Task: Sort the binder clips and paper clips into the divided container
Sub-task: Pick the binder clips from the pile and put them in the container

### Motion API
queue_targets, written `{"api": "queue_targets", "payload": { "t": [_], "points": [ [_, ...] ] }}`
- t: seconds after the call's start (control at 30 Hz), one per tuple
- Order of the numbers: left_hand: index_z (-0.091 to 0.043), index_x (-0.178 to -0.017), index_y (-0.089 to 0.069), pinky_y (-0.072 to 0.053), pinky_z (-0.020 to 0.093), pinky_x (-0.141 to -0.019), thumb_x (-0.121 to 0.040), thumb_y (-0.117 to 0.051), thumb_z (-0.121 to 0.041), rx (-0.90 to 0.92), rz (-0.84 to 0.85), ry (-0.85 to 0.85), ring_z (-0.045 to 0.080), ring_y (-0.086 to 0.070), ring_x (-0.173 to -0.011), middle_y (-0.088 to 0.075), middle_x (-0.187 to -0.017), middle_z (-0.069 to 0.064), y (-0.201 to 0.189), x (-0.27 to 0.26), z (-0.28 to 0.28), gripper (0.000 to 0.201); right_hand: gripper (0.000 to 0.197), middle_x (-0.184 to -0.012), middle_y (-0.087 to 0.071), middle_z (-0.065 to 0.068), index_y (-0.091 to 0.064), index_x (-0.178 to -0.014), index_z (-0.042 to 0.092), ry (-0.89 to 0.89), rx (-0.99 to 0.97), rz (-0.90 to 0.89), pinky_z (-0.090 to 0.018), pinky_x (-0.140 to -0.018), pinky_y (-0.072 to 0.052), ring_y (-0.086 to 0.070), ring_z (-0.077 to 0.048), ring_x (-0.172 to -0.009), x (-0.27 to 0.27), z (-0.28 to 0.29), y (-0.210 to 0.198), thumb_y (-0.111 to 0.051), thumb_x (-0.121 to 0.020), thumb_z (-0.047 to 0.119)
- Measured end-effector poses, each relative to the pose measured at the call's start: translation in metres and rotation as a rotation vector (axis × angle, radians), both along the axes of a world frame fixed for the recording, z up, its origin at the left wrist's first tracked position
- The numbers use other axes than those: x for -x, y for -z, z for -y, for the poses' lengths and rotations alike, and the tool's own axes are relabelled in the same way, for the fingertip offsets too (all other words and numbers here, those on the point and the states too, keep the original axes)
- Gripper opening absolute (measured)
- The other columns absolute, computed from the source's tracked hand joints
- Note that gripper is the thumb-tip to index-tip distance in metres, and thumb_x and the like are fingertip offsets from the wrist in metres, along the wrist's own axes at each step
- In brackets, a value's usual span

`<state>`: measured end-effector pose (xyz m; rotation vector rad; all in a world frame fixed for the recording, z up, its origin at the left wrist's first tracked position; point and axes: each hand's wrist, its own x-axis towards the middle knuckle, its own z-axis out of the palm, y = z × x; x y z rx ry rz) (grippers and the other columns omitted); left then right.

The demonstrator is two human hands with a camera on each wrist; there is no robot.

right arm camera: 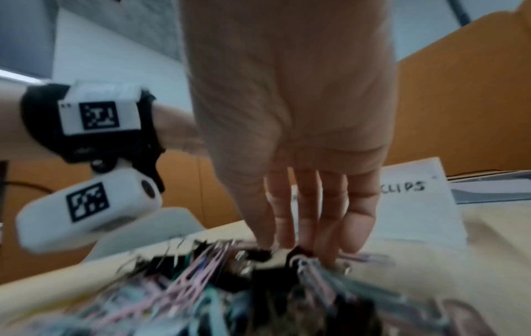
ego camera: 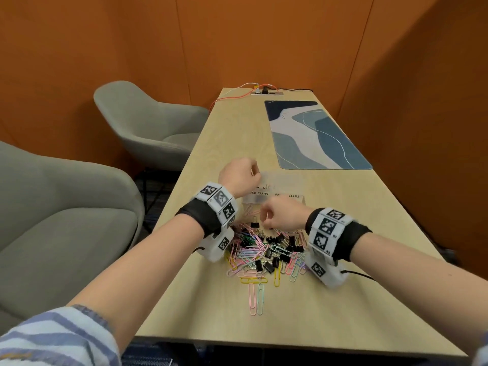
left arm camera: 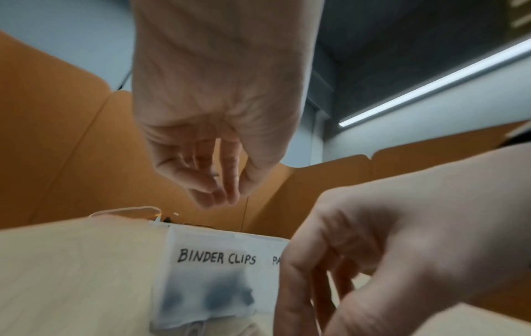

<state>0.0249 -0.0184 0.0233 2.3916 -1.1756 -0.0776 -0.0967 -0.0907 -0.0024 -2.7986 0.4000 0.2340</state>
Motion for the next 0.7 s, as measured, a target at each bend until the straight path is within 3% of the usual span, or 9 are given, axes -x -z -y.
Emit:
{"api": "queue_targets", "payload": {
  "t": [0.1,0.2,0.33,0.43,0.57,0.63,0.7],
  "points": [
    [-0.015,-0.094,-0.065,-0.051,0.032,-0.073,-0.086,-0.056,-0.023,-0.195,0.022,0.065,0.025,-0.065,-0.088,-0.070,-0.095,0.005,0.007,0.007,-0.012,0.014,0.021,-0.105,-0.067,-0.008,-0.065,-0.101,0.010,-0.015,0.122,0.031,-0.032,-0.081,-0.047,-0.060,-0.025,-0.096,-0.002,-0.007,0.009,-0.053,-0.084,0.005],
    [-0.010,-0.099,-0.068,-0.052,0.030,-0.069,-0.082,-0.066,-0.019,-0.429,-0.052,0.184,0.023,-0.063,-0.080,-0.070,-0.097,0.008,0.017,0.014,-0.016,0.019,0.025,-0.102,-0.065,-0.006,-0.062,-0.103,0.012,-0.004,0.106,0.034,-0.030,-0.077,-0.043,-0.059,-0.026,-0.098,-0.002,-0.003,0.011,-0.049,-0.083,0.003],
    [-0.009,-0.105,-0.065,-0.047,0.030,-0.073,-0.075,-0.076,-0.028,-0.454,-0.072,0.249,0.022,-0.060,-0.090,-0.066,-0.105,0.007,0.031,0.019,-0.010,0.037,0.023,-0.090,-0.062,-0.002,-0.063,-0.103,0.014,0.086,-0.059,0.103,-0.025,-0.075,-0.040,-0.054,-0.018,-0.084,0.006,0.014,0.005,-0.056,-0.082,0.008],
    [-0.008,-0.106,-0.065,-0.049,0.031,-0.080,-0.074,-0.078,-0.028,-0.467,-0.080,0.228,0.024,-0.063,-0.100,-0.067,-0.108,0.007,0.036,0.022,-0.005,0.039,0.021,-0.079,-0.062,-0.004,-0.064,-0.097,0.014,0.118,-0.206,0.174,-0.029,-0.070,-0.046,-0.057,-0.019,-0.076,0.016,0.023,-0.003,-0.053,-0.082,0.005],
    [-0.007,-0.107,-0.066,-0.048,0.030,-0.070,-0.078,-0.072,-0.016,-0.476,-0.061,0.230,0.024,-0.063,-0.089,-0.069,-0.107,0.009,0.034,0.026,0.001,0.031,0.025,-0.071,-0.053,0.001,-0.058,-0.088,0.016,0.068,-0.213,0.037,-0.027,-0.058,-0.044,-0.053,-0.015,-0.062,0.027,0.018,-0.009,-0.038,-0.086,0.002],
    [-0.008,-0.108,-0.066,-0.050,0.032,-0.077,-0.082,-0.064,-0.013,-0.471,-0.029,0.239,0.027,-0.064,-0.100,-0.068,-0.111,0.010,0.034,0.025,0.003,0.027,0.029,-0.082,-0.054,-0.002,-0.059,-0.092,0.013,0.006,-0.150,-0.045,-0.033,-0.070,-0.046,-0.052,-0.020,-0.075,0.030,0.013,-0.008,-0.034,-0.086,0.000],
    [-0.010,-0.107,-0.067,-0.051,0.033,-0.081,-0.083,-0.059,-0.013,-0.452,-0.021,0.235,0.027,-0.064,-0.103,-0.068,-0.110,0.009,0.035,0.026,0.003,0.025,0.021,-0.090,-0.053,-0.003,-0.059,-0.102,0.011,-0.049,-0.094,-0.083,-0.034,-0.082,-0.045,-0.051,-0.021,-0.086,0.035,0.010,-0.007,-0.043,-0.089,0.009]
  ]
}}
